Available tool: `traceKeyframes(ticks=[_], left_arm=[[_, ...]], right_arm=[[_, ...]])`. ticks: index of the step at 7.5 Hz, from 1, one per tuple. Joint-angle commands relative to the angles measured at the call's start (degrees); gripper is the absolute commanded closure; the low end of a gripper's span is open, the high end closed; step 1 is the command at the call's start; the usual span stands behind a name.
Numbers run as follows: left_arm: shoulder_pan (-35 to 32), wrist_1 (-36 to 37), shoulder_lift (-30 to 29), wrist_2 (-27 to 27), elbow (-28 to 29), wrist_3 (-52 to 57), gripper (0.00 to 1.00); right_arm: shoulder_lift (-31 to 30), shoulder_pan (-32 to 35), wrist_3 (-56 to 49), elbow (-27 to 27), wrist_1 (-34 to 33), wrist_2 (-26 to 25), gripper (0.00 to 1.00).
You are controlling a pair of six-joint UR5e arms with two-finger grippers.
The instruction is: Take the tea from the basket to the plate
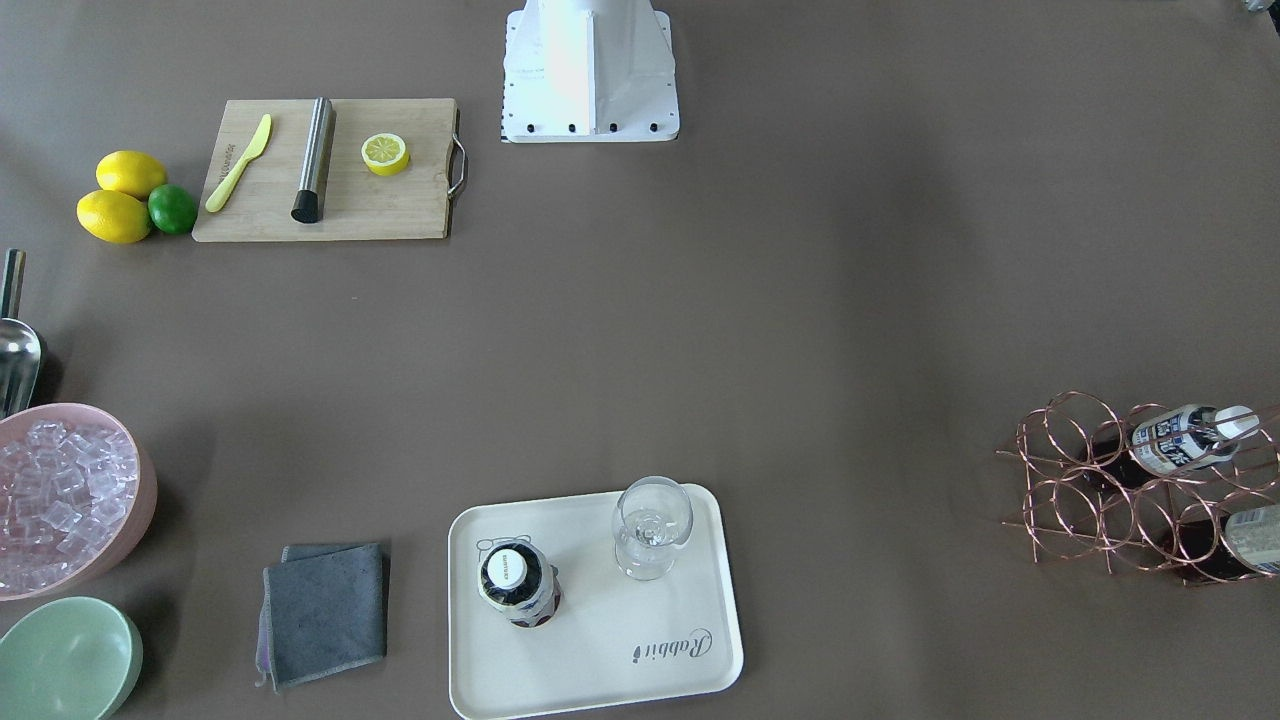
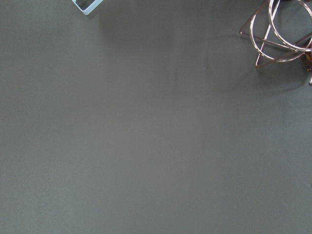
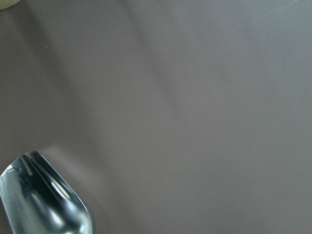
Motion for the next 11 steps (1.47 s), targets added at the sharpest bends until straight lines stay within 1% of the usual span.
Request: traceKeyframes(ticks=[1,2,3,4,6,7,9,10,11], left_arm=[[0.2,-2.8,0.4,-2.0,0.3,0.0,0.02],[0.2,-2.8,0.4,-3.3,0.6,0.0,0.02],[0.2,-2.8,0.4,-3.3,0.7,0.1,0.02],[0.3,-2.8,0.4,-3.3,0.9,0.1,0.02],[0.3,-2.8,0.4,-3.4,0.9,0.1,0.02],[0.2,-2.8,0.4,-3.4,0.8,0.1,0.02],[0.3,-2.8,0.4,-3.3,0.9,0.1,0.02],[0.3,-2.8,0.4,-3.4,1.0,0.1,0.02],[0.3,-2.8,0.4,-3.3,1.0,0.1,0.02]], right_arm=[[-3.6,0.0,0.5,1.9,2.9,-0.2,0.00],[-3.6,0.0,0.3,1.7,4.7,-0.3,0.00],[-3.6,0.0,0.3,1.6,6.5,-0.1,0.00],[-3.7,0.0,-1.9,1.9,7.6,0.2,0.00],[-4.4,-0.4,-11.2,1.5,8.9,-0.1,0.00],[-4.3,-0.7,-11.6,1.8,8.8,-0.3,0.00],[-3.5,-2.7,-11.8,0.3,9.0,-0.5,0.00],[-3.1,-3.3,-12.3,1.0,9.9,-0.5,0.00],[-3.6,-3.6,-12.3,-0.2,14.8,-1.4,0.00]])
